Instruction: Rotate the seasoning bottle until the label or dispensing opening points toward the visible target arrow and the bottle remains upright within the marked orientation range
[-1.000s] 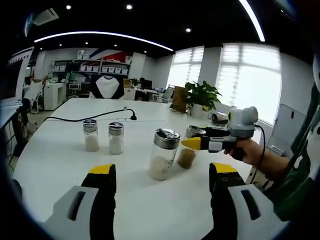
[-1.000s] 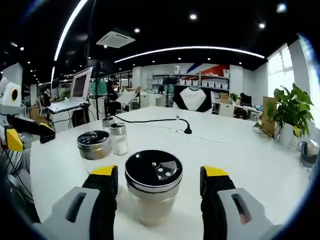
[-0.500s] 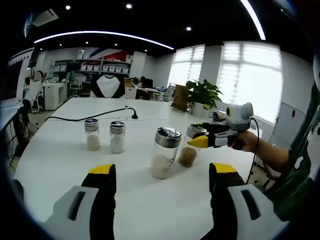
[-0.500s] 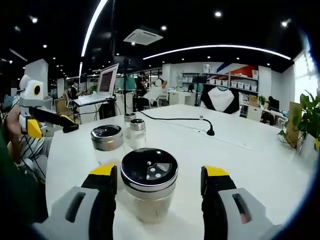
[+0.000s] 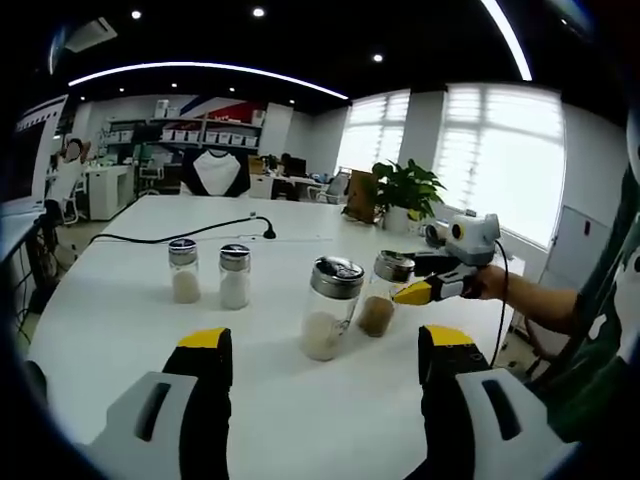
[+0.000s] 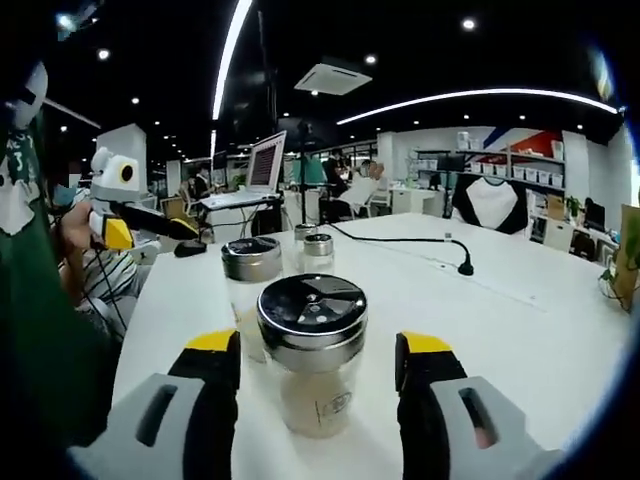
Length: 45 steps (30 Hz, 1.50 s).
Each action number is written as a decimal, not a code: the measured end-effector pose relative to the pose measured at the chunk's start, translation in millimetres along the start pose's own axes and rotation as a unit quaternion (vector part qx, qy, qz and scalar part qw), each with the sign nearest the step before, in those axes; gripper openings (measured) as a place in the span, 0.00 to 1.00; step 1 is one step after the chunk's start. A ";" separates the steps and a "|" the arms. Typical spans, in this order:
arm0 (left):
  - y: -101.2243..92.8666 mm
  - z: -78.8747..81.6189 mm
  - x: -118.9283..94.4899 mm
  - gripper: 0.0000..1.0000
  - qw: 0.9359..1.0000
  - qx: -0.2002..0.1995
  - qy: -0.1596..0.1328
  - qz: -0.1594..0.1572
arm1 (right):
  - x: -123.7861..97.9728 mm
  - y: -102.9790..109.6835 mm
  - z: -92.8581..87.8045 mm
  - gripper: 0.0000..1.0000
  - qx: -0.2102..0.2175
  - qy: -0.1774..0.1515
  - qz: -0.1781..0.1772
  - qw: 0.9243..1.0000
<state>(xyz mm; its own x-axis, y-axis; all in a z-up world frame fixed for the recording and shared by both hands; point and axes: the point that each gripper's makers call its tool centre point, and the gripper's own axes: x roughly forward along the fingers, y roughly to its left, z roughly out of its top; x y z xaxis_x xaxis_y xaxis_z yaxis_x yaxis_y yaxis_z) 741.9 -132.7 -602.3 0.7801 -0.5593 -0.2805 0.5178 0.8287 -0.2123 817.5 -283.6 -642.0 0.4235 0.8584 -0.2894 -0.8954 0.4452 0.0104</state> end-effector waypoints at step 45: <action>1.7 1.0 -3.3 0.80 1.000 0.003 0.002 0.005 | 15.1 3.7 -3.5 0.41 -0.042 0.018 0.062 0.997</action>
<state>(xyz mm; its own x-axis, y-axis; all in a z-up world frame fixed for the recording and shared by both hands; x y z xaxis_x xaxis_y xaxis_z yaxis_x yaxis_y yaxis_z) 740.6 -129.5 -600.8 0.7838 -0.5515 -0.2855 0.5122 0.8341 -0.2048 820.1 -269.8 -649.6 0.3051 0.8952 -0.3247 -0.9496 0.3119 -0.0325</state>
